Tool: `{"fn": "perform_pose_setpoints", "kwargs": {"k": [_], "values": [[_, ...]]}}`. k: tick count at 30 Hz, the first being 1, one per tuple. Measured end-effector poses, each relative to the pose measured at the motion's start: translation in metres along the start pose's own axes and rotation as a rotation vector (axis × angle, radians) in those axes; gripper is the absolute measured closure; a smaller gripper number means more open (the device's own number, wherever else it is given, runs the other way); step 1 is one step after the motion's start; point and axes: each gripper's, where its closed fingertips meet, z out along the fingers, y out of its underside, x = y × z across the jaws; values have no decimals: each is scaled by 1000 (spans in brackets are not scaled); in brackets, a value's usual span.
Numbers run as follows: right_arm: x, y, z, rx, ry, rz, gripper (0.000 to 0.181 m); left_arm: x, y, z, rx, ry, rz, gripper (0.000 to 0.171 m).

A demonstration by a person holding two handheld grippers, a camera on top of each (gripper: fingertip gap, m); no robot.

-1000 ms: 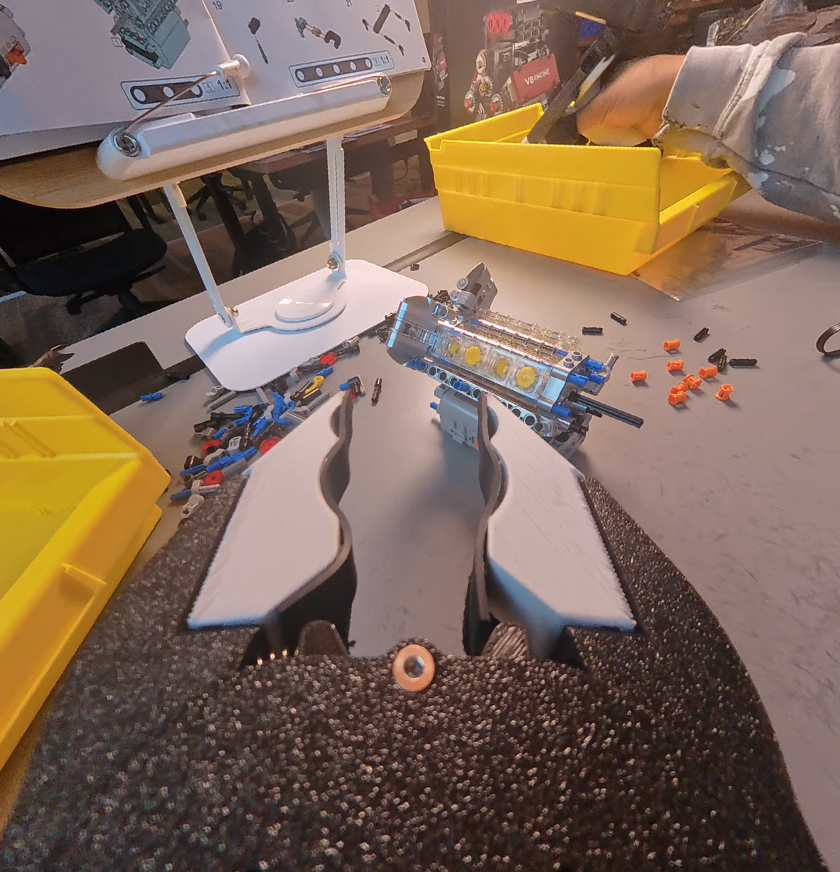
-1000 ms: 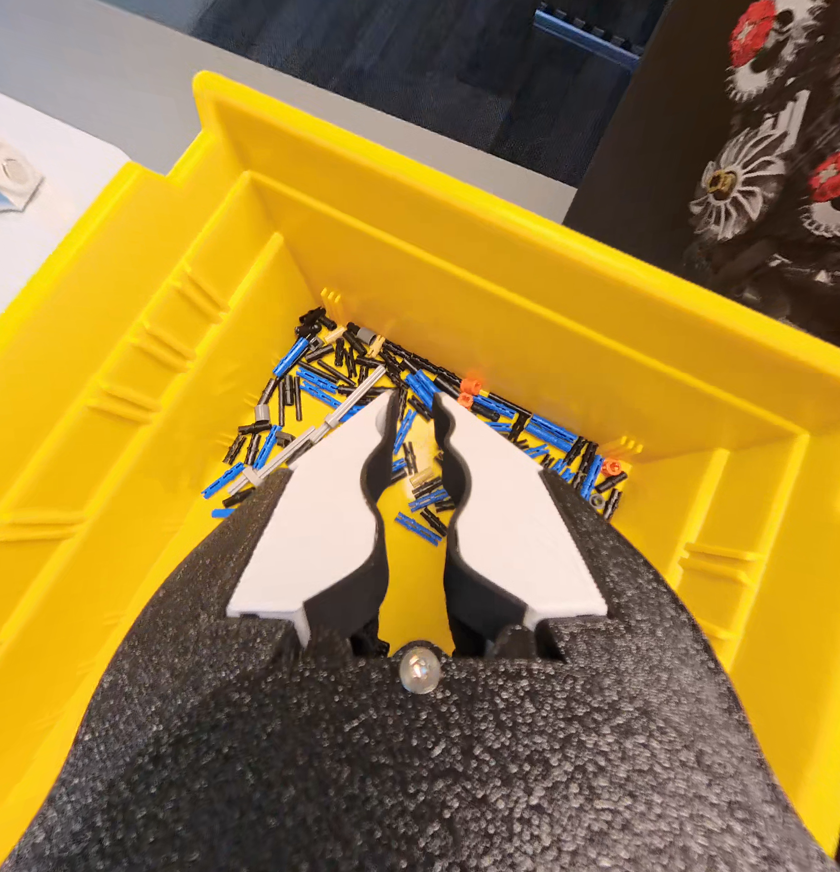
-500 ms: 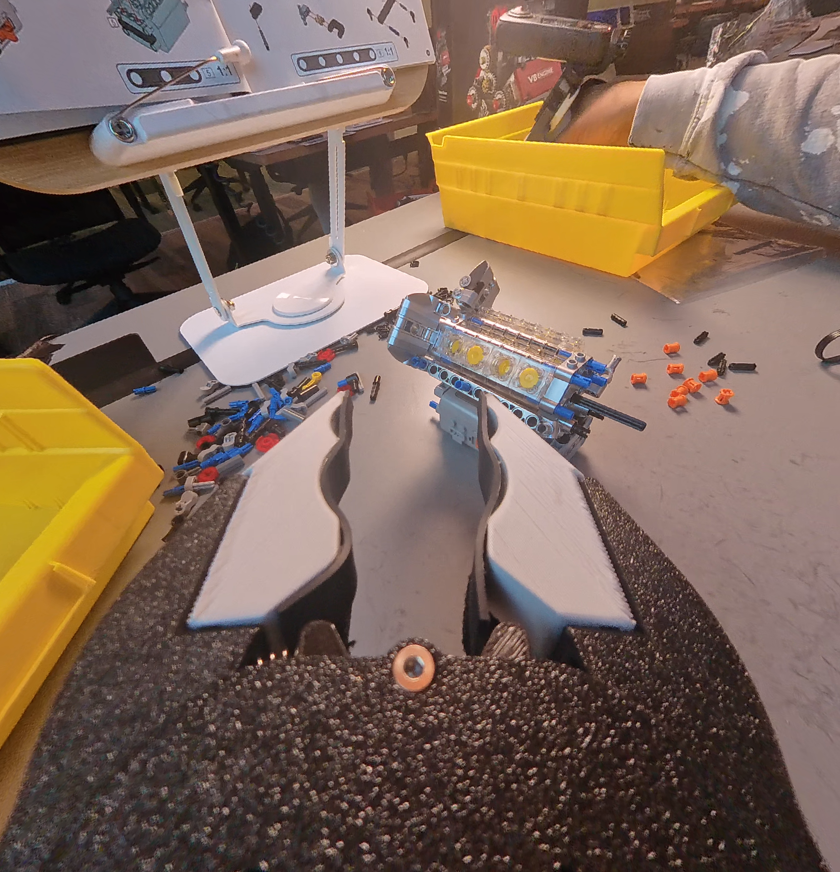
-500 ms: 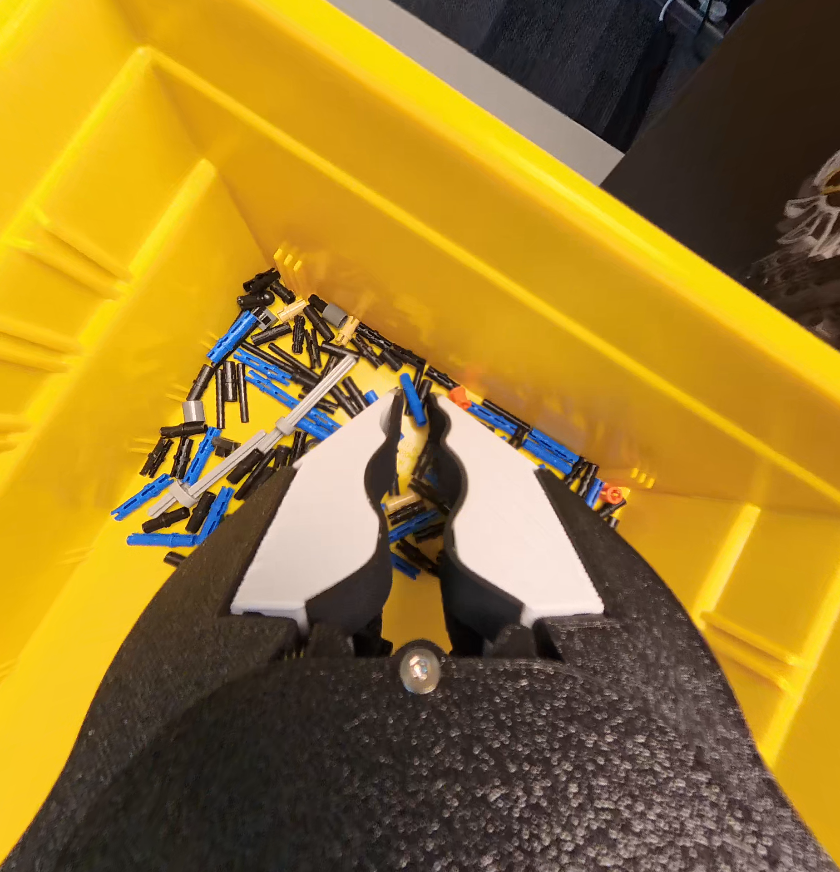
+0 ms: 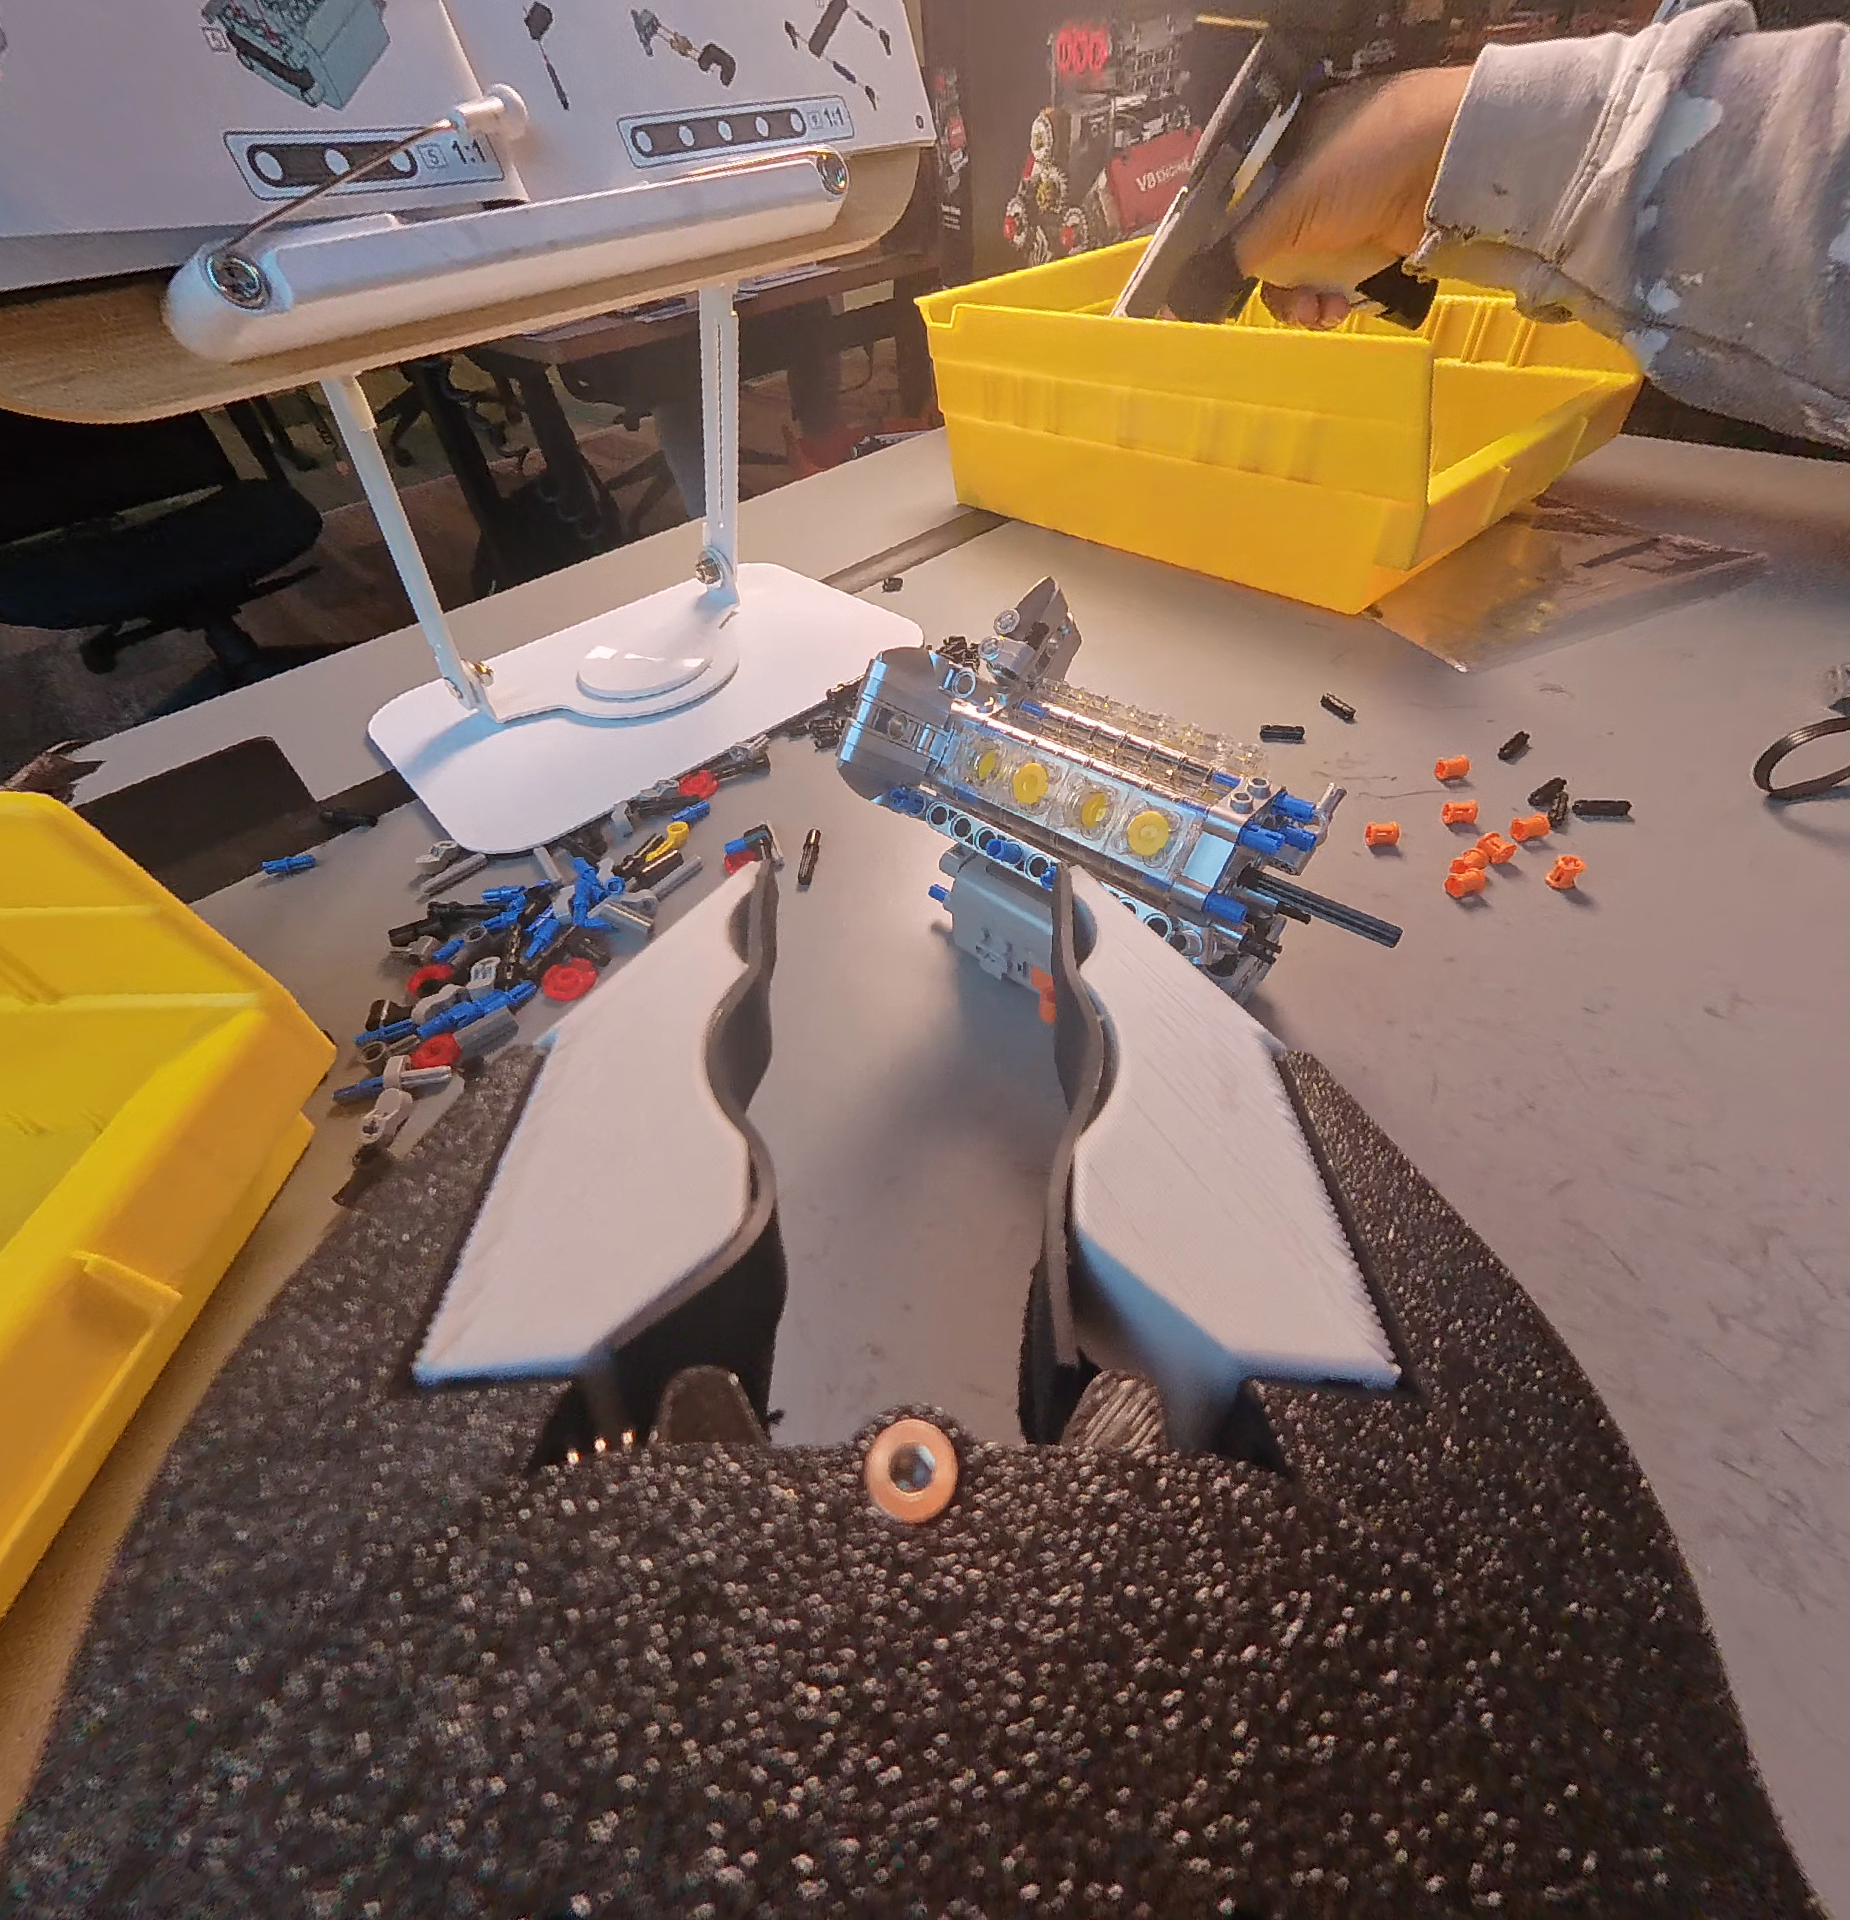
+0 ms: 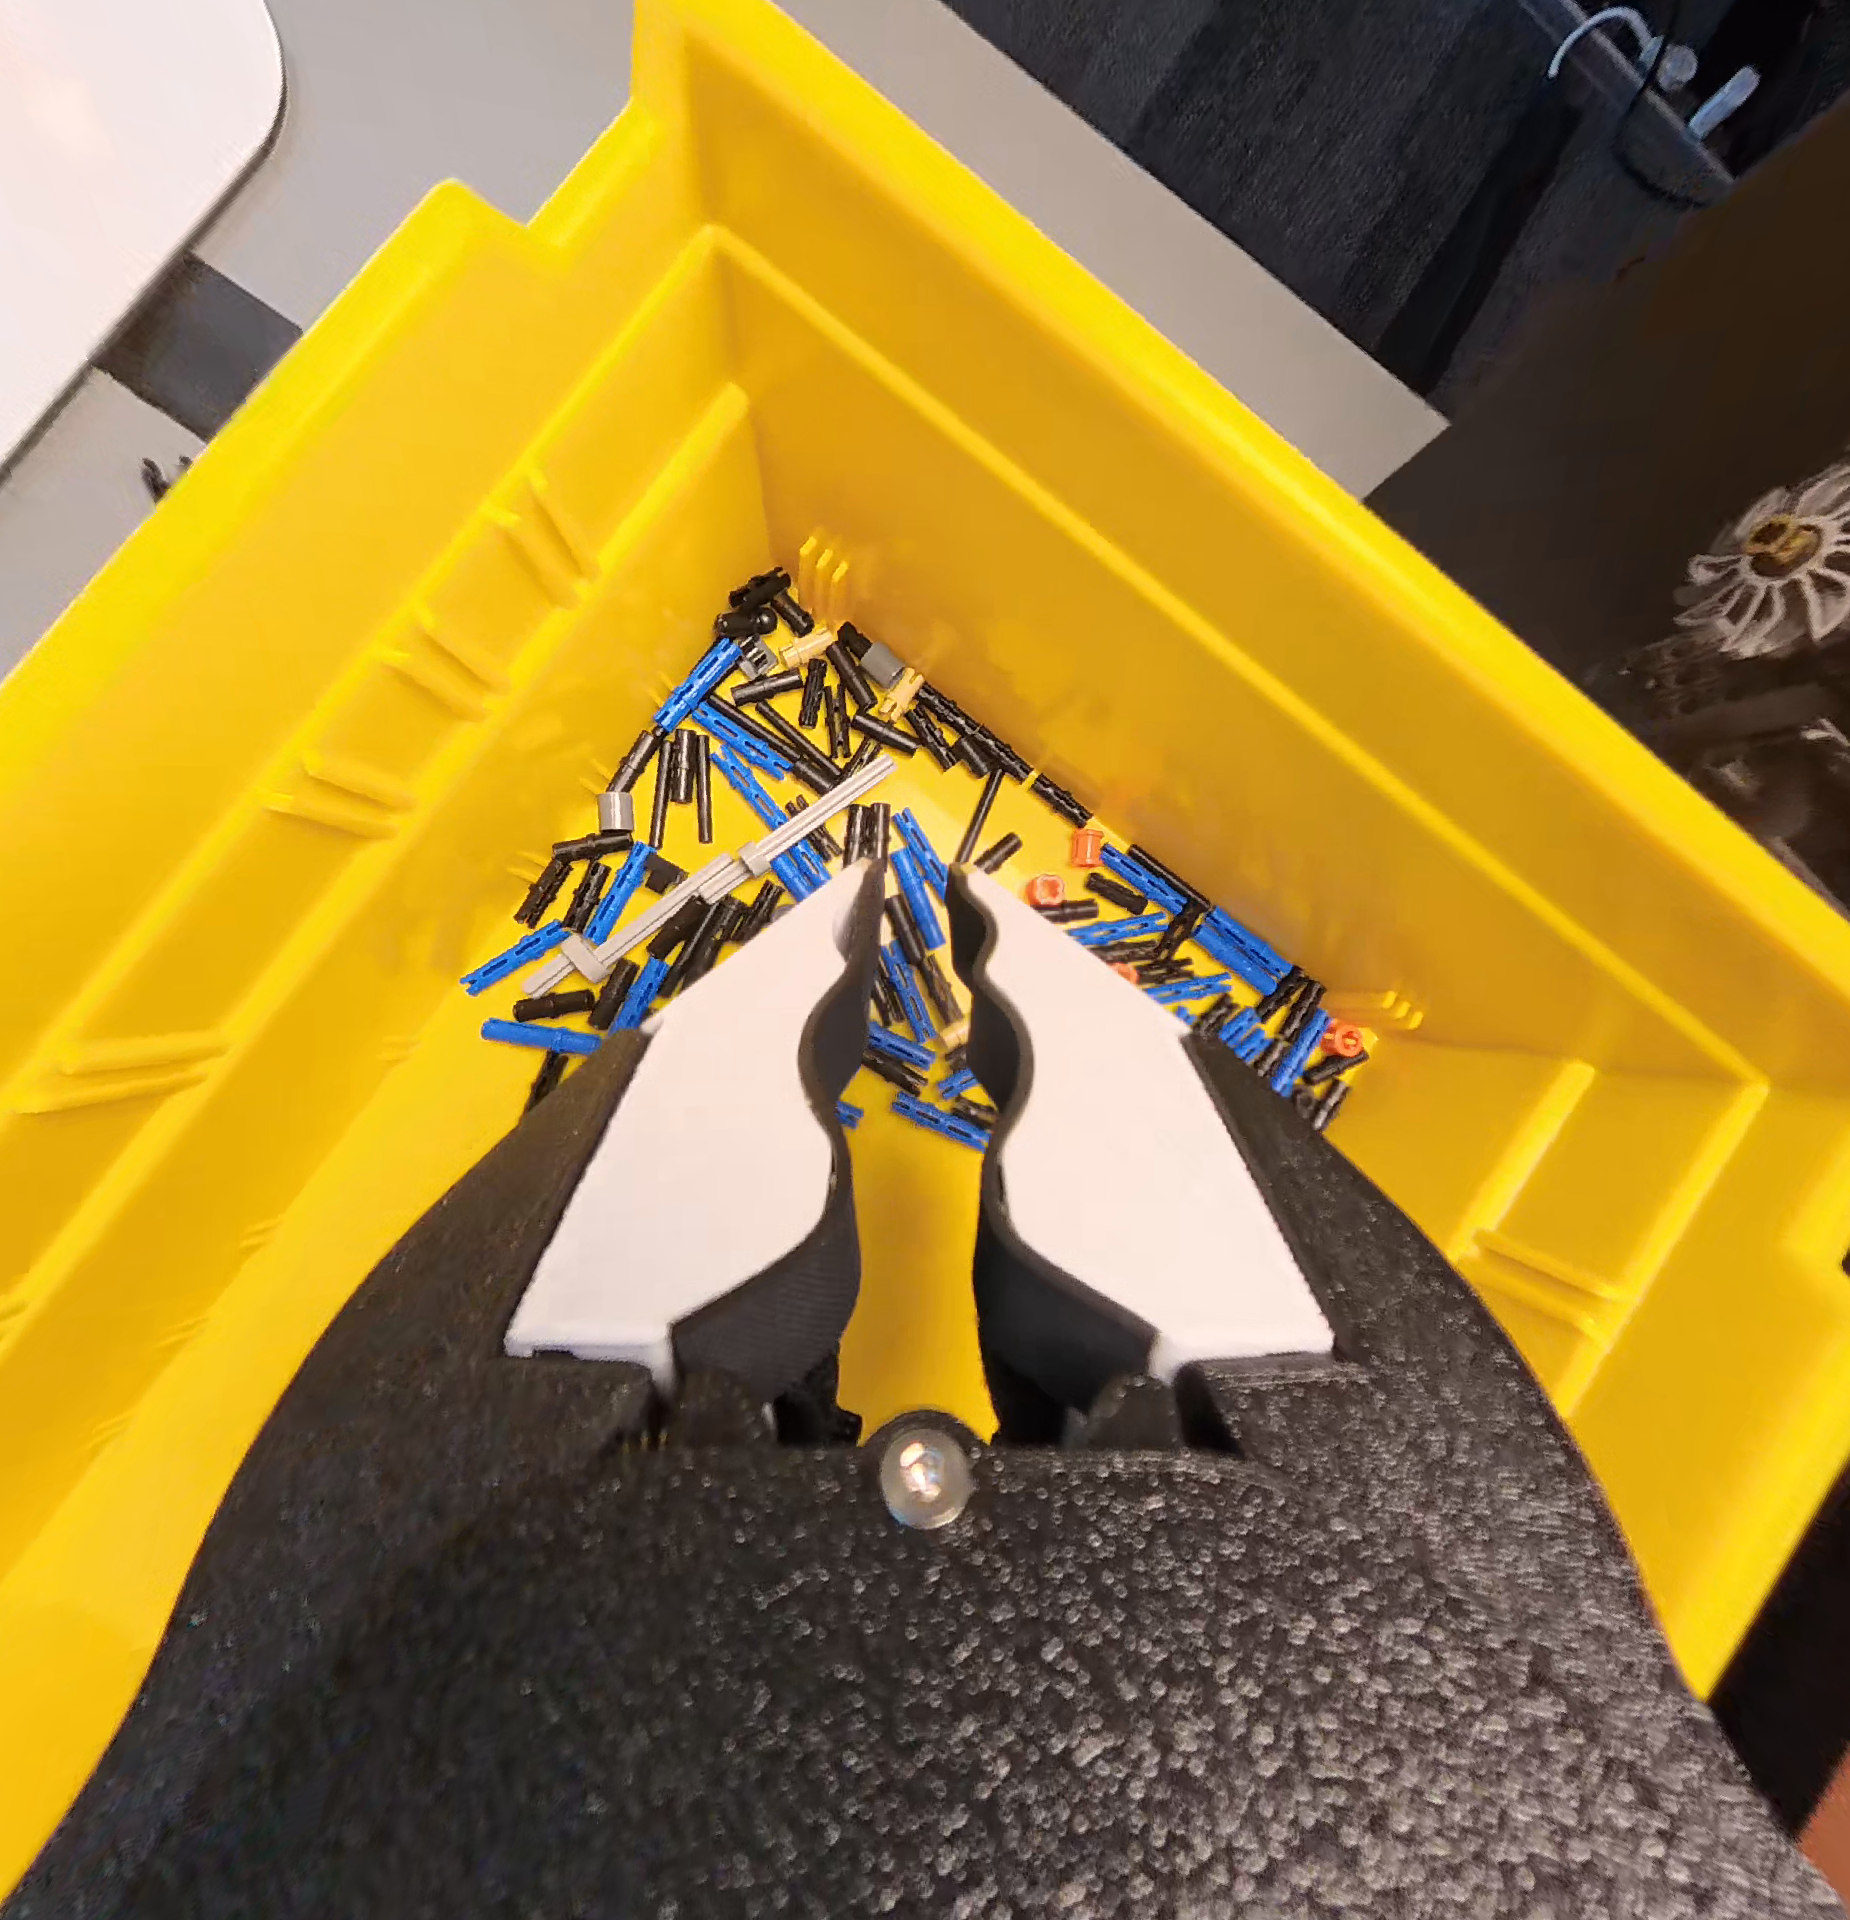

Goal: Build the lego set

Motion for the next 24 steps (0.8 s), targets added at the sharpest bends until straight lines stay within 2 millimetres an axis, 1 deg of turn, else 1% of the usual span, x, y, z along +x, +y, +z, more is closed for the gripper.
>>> {"fn": "perform_pose_setpoints", "kwargs": {"k": [2,5,10,16,20,24], "values": [[3,7,5,-33,29,-19,171,0,0,0,-1,0,2,120],[-1,14,11,-46,12,-15,173,1,0,0,1,1,4,120],[-5,22,15,-57,1,-18,175,1,0,0,1,5,-1,120],[-10,25,11,-59,-23,-20,175,1,0,0,1,7,-2,120],[-4,25,5,-46,13,-21,175,1,0,0,0,9,0,120],[-1,31,3,-75,28,-29,175,2,0,0,0,10,1,121]]}}
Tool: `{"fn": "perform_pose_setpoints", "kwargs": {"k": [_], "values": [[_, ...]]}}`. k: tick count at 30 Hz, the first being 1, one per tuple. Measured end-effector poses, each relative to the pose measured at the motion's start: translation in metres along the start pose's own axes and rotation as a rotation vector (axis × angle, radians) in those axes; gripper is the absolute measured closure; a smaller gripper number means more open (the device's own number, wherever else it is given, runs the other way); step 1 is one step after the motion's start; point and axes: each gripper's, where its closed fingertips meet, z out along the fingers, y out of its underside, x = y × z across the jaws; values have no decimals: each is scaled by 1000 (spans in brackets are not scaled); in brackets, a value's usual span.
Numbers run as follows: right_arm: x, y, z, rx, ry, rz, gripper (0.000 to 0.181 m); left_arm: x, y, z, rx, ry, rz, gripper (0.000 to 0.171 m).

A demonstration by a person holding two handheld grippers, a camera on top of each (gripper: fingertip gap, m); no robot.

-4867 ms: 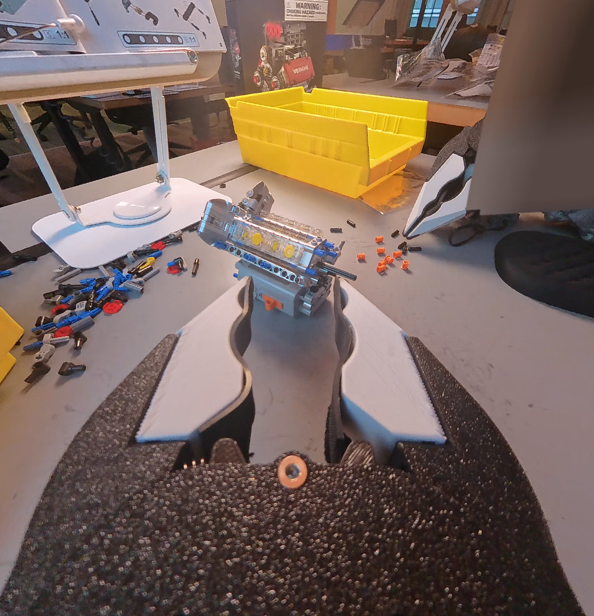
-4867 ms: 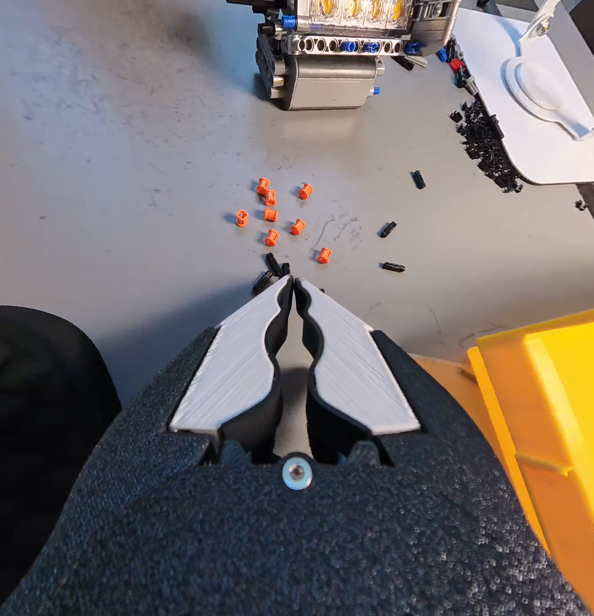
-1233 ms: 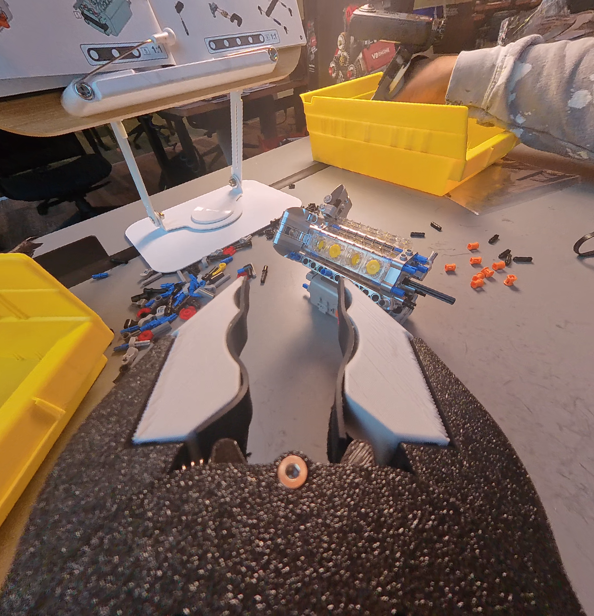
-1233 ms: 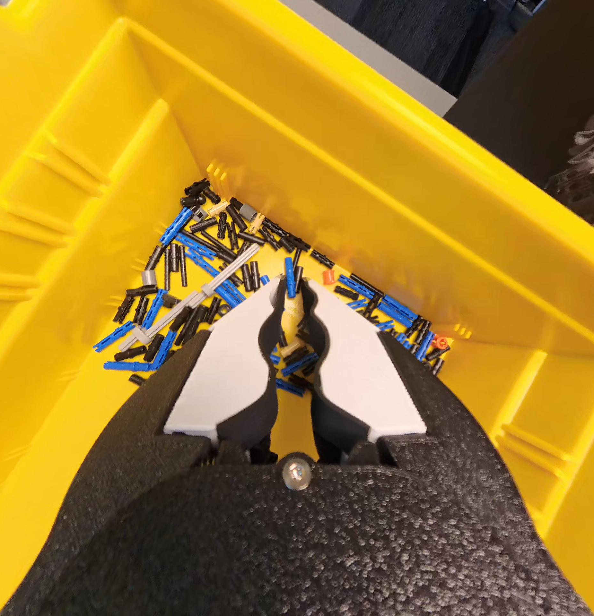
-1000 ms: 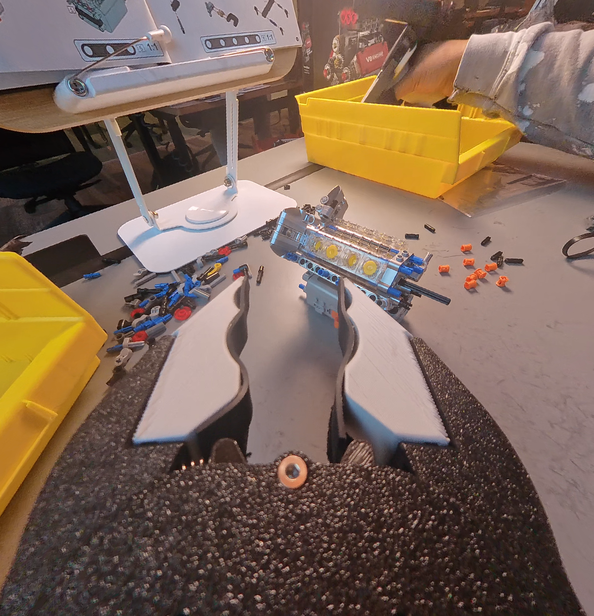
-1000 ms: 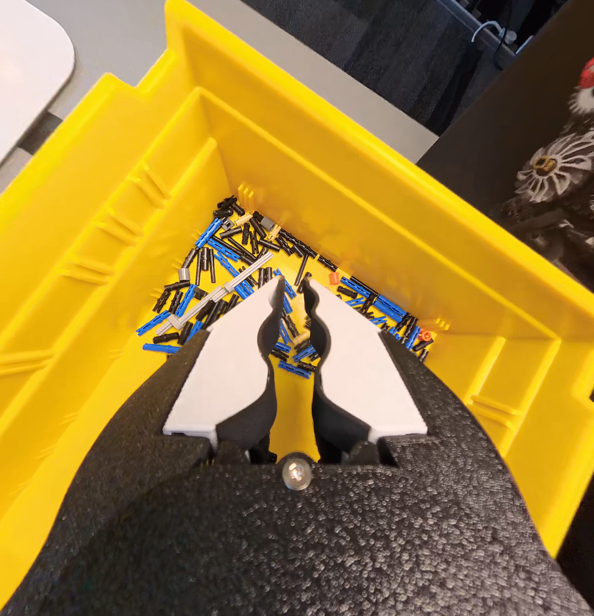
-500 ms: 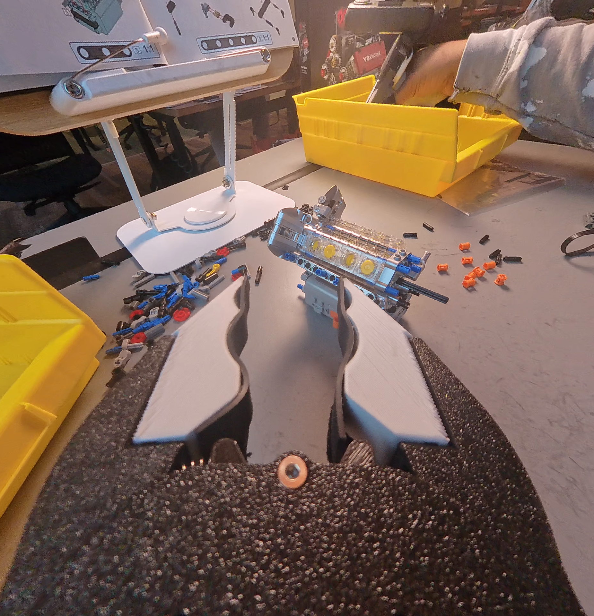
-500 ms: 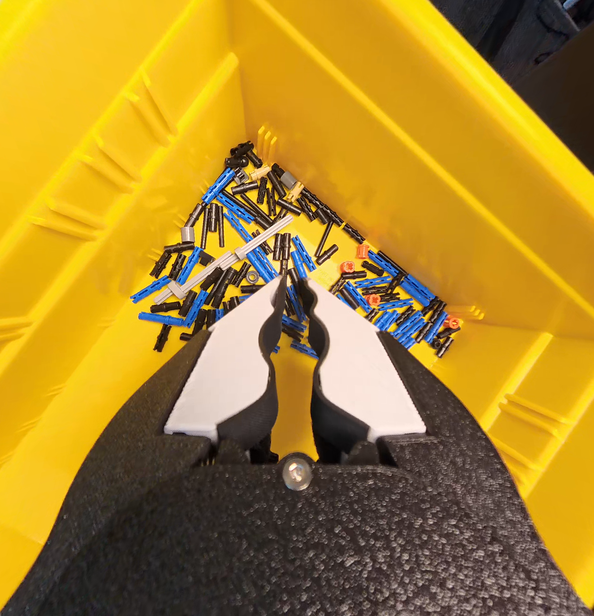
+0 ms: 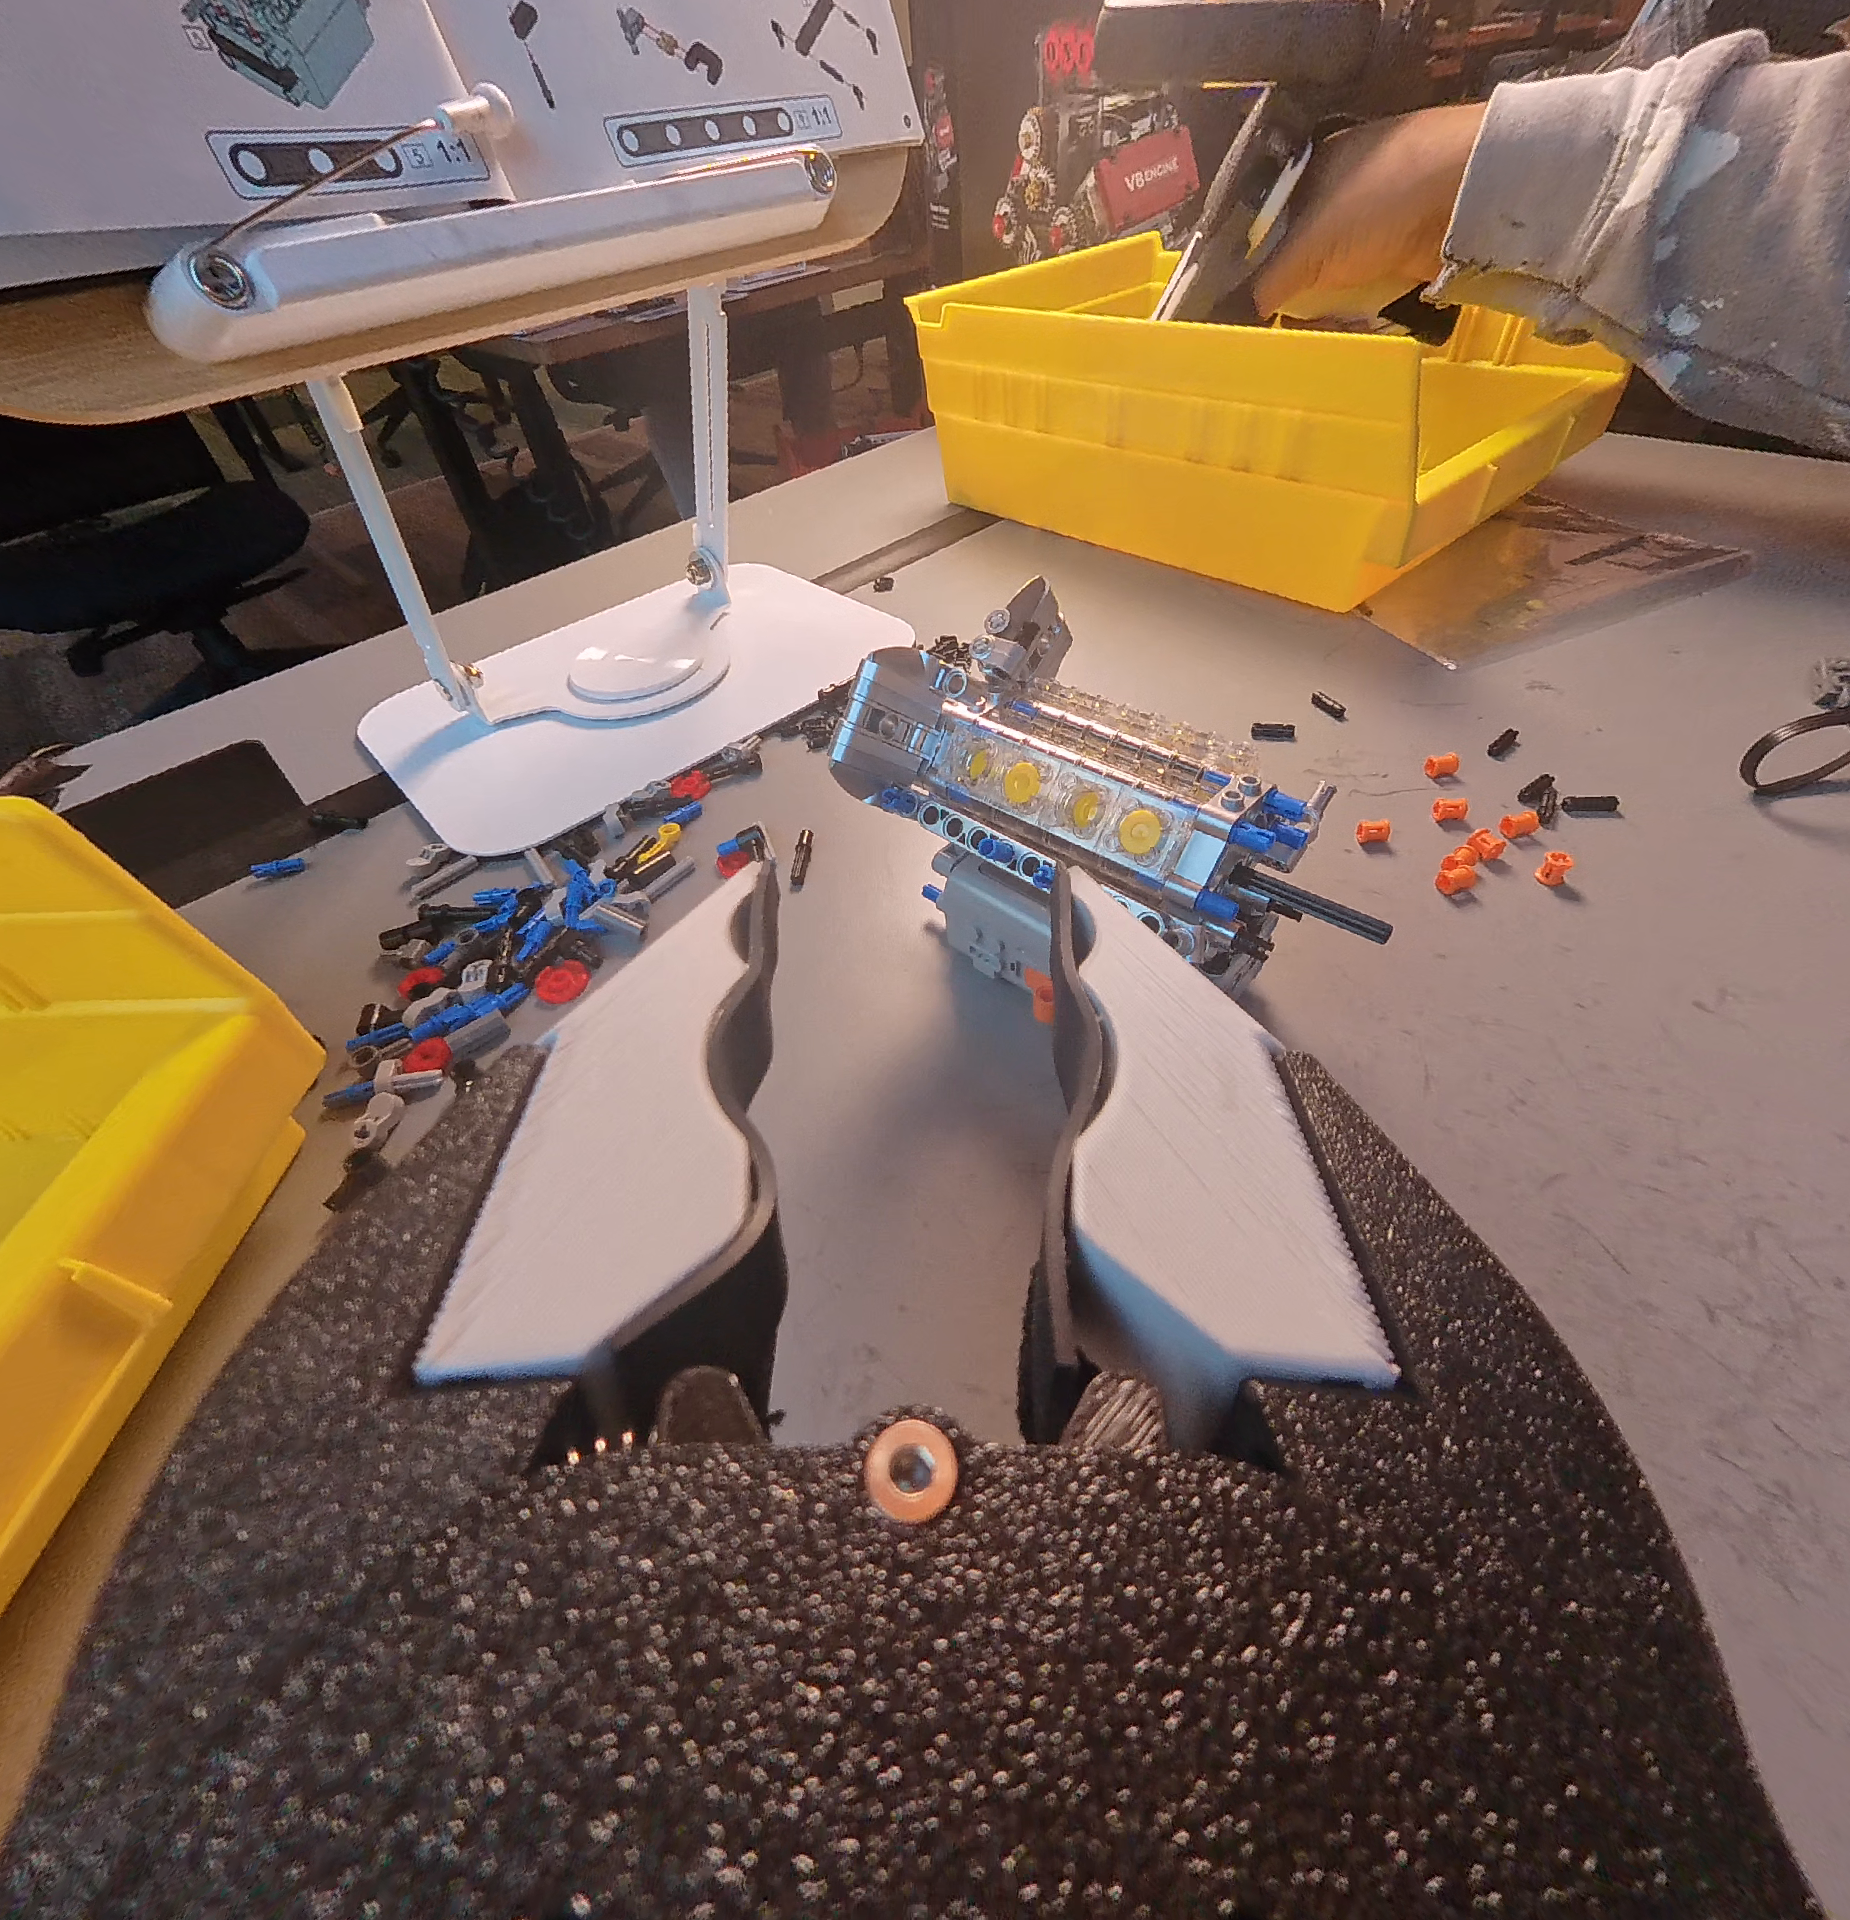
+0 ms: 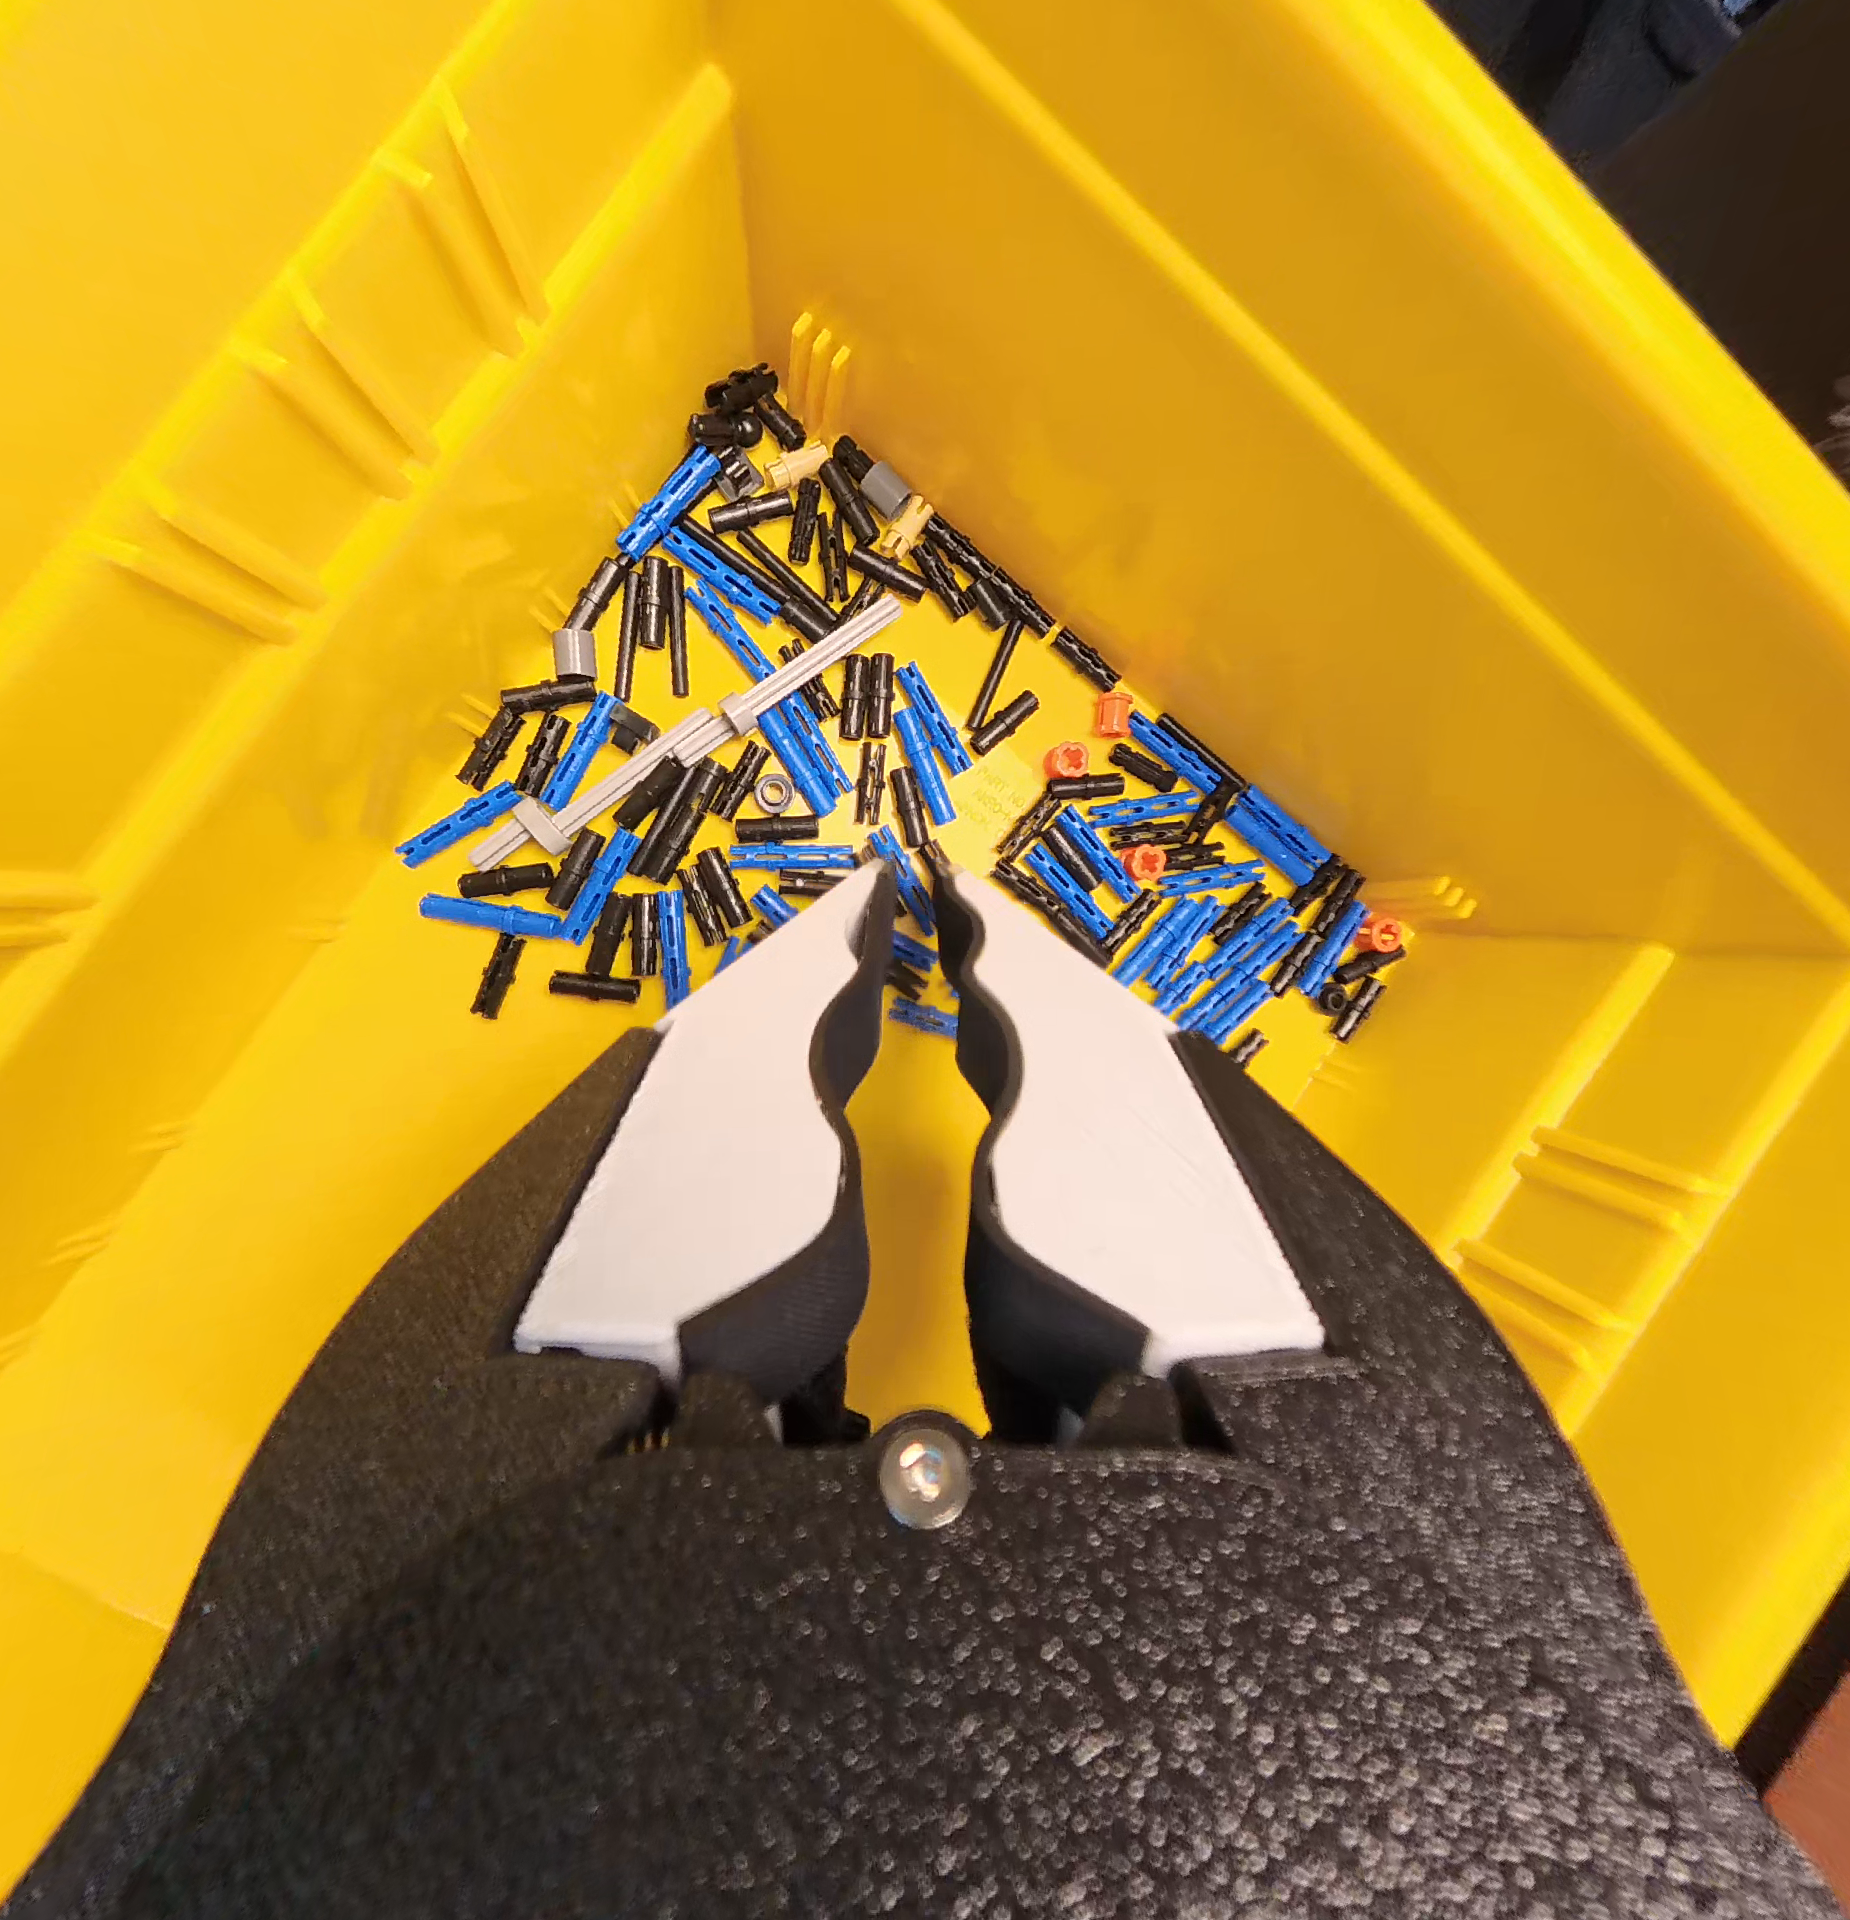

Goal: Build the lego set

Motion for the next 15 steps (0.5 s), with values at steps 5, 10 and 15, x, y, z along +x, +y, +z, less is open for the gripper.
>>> {"fn": "perform_pose_setpoints", "kwargs": {"k": [5,10,15], "values": [[-4,9,1,-30,4,-16,177,0,0,0,0,3,-1,121],[-12,17,-4,-45,-9,-39,178,1,0,0,-1,6,1,121],[-1,3,-23,76,29,29,177,1,0,0,-1,10,0,121]]}}
